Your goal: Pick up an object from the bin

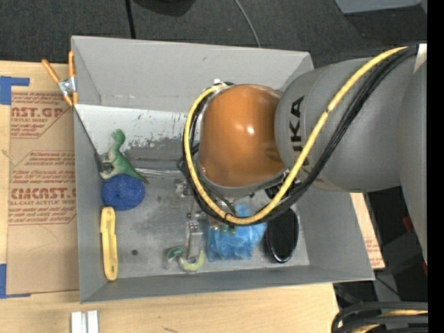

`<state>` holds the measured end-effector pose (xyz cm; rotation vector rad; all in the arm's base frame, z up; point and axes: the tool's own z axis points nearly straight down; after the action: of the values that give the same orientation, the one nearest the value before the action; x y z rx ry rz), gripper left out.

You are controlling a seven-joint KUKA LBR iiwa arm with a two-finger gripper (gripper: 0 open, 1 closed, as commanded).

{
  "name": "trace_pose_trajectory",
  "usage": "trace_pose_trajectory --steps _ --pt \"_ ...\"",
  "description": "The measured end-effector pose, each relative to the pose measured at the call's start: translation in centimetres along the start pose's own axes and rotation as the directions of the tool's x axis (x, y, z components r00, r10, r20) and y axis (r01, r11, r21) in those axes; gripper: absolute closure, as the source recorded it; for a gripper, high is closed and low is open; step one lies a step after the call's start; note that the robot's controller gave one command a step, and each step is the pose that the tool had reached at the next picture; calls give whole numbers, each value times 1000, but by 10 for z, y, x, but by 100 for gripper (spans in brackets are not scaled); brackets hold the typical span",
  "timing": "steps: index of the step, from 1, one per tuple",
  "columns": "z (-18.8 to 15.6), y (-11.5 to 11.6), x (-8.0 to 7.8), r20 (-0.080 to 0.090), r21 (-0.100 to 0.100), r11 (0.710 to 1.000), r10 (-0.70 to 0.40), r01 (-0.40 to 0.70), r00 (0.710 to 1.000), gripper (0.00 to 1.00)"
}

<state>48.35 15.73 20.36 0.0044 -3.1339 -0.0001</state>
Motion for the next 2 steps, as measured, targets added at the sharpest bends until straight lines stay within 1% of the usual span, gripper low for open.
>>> trace_pose_trajectory --steps 1,2 --pt "-4 -1 -2 8 -2 1000 2 -2 1000 0" --pt "8 -40 2 5 -2 1000 -6 6 1000 0"
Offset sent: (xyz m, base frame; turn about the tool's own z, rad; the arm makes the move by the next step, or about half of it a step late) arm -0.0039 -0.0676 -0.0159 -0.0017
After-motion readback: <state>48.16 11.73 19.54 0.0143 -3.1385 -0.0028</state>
